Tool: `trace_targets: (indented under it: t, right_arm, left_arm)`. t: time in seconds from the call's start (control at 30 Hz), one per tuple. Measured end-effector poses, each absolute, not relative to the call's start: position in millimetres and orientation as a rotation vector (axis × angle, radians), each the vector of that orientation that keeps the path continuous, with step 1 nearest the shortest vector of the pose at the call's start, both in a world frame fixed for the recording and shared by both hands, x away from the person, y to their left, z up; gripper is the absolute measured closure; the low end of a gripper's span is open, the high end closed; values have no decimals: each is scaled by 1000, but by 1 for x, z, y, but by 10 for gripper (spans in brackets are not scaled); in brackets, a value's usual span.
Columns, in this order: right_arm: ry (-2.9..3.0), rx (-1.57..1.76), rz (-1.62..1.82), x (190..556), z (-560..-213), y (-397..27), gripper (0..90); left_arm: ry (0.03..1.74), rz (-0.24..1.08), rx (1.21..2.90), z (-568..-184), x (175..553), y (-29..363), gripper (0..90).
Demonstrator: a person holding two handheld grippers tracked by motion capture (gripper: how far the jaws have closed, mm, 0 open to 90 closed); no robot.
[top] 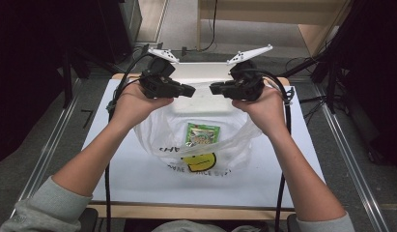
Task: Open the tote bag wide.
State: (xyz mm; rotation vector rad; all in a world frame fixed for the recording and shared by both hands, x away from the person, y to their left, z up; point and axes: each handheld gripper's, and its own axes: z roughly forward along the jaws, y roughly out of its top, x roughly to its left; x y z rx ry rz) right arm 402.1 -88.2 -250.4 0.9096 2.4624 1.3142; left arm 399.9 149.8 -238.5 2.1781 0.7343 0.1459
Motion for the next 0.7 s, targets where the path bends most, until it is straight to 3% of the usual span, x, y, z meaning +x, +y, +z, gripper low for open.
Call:
trace_targets:
  t: [0.43, 0.7]
  right_arm:
    - [2459, 1040, 1284, 422, -302, -81, 858]
    - [2445, 1076, 1255, 423, -316, -90, 859]
  left_arm:
    - [843, 175, 2176, -286, 420, 166, 870]
    - [867, 204, 2168, -302, 424, 170, 868]
